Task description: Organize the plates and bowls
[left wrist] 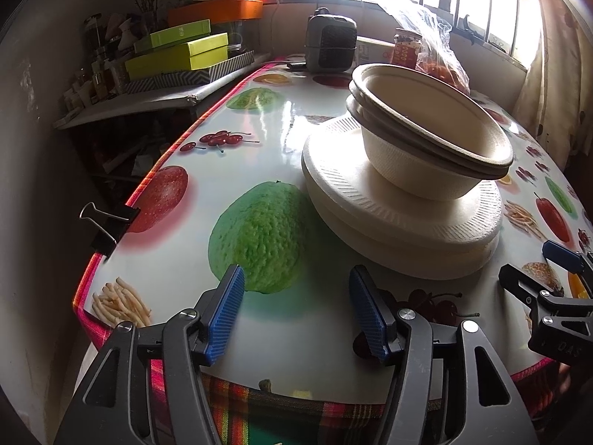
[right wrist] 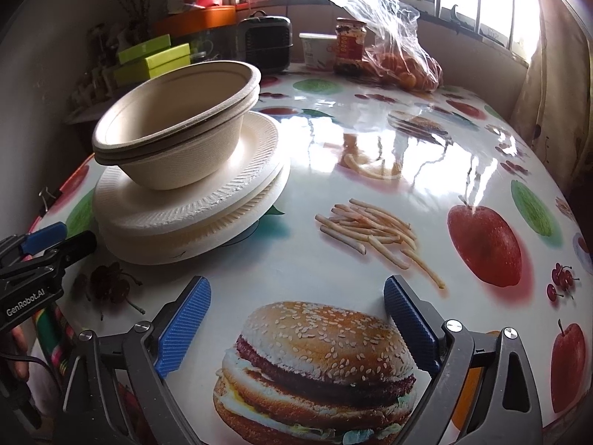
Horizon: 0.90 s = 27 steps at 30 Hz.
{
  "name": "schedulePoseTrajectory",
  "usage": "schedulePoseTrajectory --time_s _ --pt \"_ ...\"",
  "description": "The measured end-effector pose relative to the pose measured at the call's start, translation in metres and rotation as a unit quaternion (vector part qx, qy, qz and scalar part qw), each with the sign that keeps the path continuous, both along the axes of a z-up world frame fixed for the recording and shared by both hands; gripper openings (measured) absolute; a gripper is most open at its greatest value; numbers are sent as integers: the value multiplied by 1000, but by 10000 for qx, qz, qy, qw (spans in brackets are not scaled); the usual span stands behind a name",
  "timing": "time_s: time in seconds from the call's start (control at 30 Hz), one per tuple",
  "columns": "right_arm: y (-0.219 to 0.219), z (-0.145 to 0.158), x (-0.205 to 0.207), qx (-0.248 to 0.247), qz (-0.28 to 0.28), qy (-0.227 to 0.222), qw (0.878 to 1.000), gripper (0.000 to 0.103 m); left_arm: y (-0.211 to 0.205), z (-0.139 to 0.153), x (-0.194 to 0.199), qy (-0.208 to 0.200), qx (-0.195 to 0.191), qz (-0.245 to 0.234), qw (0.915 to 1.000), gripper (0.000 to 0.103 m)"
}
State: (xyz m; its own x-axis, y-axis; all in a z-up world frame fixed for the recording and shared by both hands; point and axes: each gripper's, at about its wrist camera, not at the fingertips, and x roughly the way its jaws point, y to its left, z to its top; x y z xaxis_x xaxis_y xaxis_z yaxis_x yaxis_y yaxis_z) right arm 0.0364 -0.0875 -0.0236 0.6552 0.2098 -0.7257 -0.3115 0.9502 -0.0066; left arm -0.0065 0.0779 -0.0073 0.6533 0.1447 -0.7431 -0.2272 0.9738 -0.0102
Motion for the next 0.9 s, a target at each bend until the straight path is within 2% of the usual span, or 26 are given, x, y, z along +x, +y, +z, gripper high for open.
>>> schedulePoseTrajectory --time_s 0.9 --pt "-1 -1 1 3 -62 -11 10000 101 0 1 2 -51 16 12 10000 63"
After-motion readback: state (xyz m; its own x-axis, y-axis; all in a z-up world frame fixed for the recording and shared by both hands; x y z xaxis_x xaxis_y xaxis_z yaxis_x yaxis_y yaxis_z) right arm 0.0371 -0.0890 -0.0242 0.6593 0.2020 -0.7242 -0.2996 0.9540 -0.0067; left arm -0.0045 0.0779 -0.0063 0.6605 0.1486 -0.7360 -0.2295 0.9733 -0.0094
